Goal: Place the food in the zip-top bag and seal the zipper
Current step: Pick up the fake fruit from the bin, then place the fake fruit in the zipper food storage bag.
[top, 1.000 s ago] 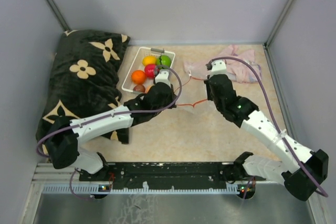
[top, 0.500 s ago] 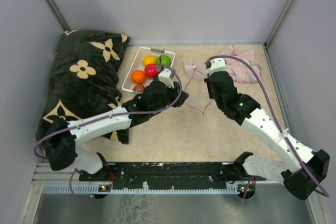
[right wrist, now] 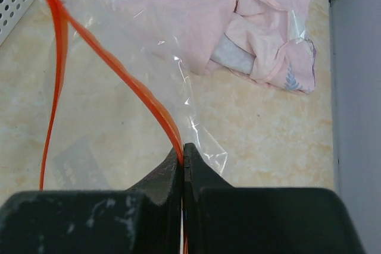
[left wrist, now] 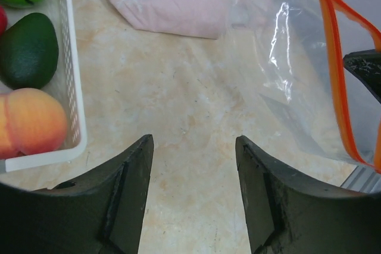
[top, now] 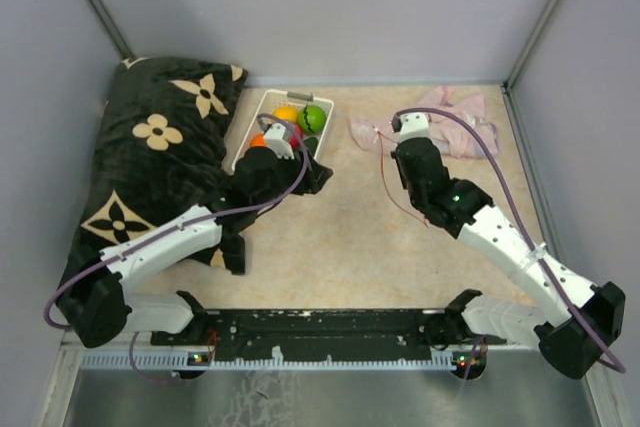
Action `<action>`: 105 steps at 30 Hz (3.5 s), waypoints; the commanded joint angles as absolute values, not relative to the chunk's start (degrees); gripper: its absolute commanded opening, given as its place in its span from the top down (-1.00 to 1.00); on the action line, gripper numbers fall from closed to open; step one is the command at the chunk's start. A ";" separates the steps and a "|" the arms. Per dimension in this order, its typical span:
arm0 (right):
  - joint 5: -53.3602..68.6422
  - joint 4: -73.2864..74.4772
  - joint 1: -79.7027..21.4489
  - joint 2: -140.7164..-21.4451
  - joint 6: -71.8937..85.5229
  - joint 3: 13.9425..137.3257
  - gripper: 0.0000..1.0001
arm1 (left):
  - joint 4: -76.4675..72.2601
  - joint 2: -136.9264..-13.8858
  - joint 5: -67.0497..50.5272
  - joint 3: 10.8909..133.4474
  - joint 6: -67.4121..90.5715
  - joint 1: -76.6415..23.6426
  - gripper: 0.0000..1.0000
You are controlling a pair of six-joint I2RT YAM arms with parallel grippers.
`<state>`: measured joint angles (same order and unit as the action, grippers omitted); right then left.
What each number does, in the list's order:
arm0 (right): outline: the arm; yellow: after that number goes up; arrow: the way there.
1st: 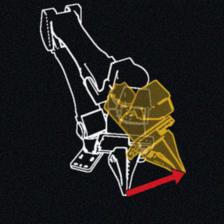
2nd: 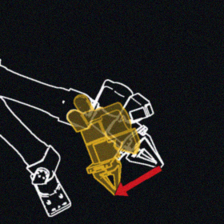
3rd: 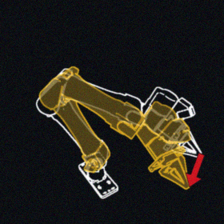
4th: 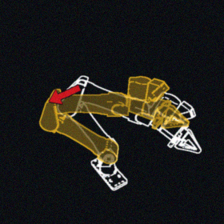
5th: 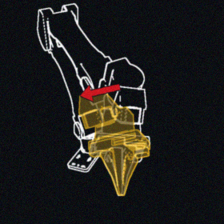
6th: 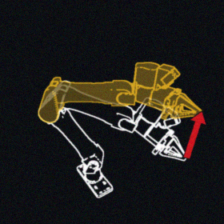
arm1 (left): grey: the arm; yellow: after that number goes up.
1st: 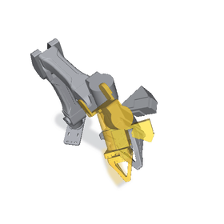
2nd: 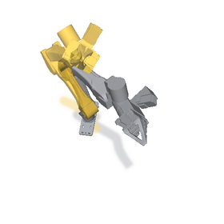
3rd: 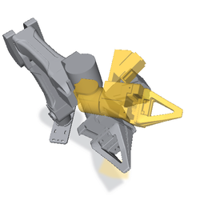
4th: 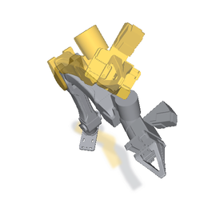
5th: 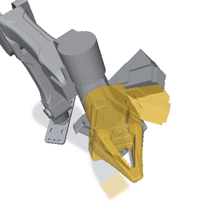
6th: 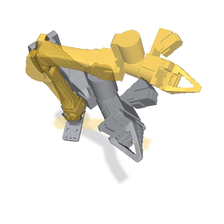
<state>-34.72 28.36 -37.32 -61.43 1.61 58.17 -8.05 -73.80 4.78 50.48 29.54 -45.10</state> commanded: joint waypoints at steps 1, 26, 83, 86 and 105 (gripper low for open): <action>-37.49 26.34 -37.19 -61.79 0.51 57.71 1.00 | -7.16 -71.71 1.65 49.03 28.64 -43.18 -0.31; -41.79 26.23 -37.80 -61.88 0.59 56.38 1.00 | 21.42 -98.53 10.09 74.36 16.53 -28.96 -0.90; -36.43 23.37 -44.24 -71.08 6.13 59.04 0.97 | 0.24 -75.98 -12.65 55.83 25.23 -28.78 -0.21; -34.09 21.42 -44.61 -74.46 7.42 59.66 0.97 | -2.94 -73.72 -16.36 53.42 27.97 -28.94 -0.21; -23.01 15.36 -45.42 -79.48 14.33 60.34 0.99 | -24.27 -78.09 -19.50 46.87 40.74 -37.49 -0.16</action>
<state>-25.45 18.98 -44.86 -80.18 11.99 57.93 -15.92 -76.34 -19.77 48.29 36.45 -36.69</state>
